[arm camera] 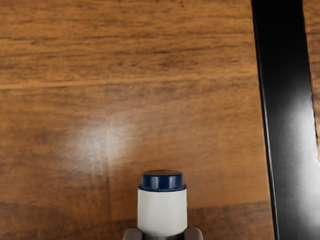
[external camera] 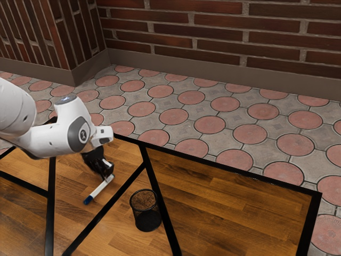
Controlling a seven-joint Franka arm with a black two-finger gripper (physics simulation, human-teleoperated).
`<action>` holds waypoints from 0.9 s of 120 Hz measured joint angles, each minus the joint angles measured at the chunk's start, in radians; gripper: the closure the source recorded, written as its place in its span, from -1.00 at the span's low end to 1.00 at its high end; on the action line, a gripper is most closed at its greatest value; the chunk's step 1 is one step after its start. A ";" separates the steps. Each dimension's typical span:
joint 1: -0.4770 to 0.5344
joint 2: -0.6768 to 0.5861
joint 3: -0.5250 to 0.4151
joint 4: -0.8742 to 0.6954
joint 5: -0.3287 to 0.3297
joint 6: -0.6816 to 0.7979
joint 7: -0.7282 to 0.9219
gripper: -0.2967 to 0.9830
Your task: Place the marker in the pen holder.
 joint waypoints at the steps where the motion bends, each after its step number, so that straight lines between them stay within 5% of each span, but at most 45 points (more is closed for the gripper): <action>1: 0.000 -0.005 -0.001 0.000 0.001 0.000 -0.001 0.60; 53: -0.039 -0.388 -0.165 -0.017 0.074 -0.158 -0.032 0.69; 108: -0.072 -0.324 -0.285 0.023 0.050 -0.224 -0.052 0.69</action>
